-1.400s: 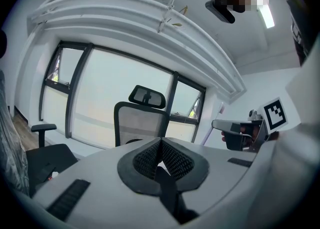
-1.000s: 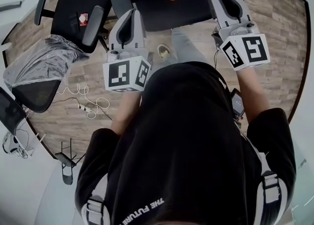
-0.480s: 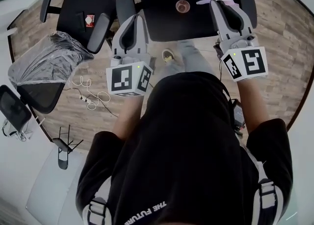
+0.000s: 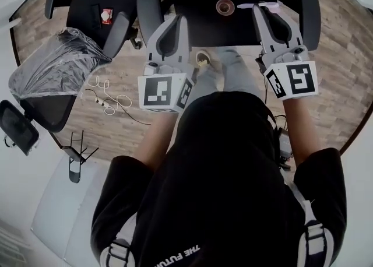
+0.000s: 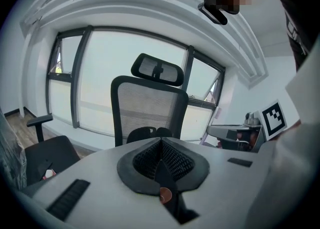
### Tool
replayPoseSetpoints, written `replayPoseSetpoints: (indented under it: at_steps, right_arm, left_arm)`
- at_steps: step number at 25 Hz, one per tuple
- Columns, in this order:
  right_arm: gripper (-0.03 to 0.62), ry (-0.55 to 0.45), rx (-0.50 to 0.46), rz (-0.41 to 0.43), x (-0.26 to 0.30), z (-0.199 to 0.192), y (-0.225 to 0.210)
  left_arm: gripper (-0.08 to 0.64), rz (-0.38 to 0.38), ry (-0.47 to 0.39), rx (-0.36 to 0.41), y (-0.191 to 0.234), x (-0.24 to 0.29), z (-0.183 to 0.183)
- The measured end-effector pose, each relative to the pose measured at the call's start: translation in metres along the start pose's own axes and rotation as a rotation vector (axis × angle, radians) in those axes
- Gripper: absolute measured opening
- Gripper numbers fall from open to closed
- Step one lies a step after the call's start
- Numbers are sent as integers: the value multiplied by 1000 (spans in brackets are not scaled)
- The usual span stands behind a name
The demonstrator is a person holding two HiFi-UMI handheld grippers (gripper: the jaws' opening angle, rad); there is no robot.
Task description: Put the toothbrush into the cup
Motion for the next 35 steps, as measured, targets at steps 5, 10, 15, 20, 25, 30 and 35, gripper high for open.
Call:
replayPoseSetpoints:
  at_steps: [5,10,15,20,25,30,35]
  right_arm:
    - [49,51,27,22,18,-33,-8]
    - [48,91,38,38,38,-65,-15]
    - [49,117,34,61,56,-93,-19]
    - [49,146,26,84,70,-123,-16]
    - [48,177,35,81,80,-161,-20]
    - [48,206,54,75,83,-187,-21]
    - [48,225,60,81,90,-210,-19]
  left_arm:
    - [21,-36,47,-11,-5,37,-31]
    - [21,-64,96,-29,-3,64,-65]
    - [21,-32,118,-49,9,80,-90]
    - [21,-60,93,-52,18,91,-112]
    - [21,-65,57,-55,26,102,-141]
    - [21,-60,68,-79,27,113,-164]
    - [21,-68,72,-77,32,120,-181]
Point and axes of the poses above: the fingertips, and each gripper's own axes: x forward along the fingers, y to its left, z out of its top, the point moved 5 cm from there along -x, backward along the fingers, and after that the axes turned 4 degrees about -x, right-handed, at the moved point
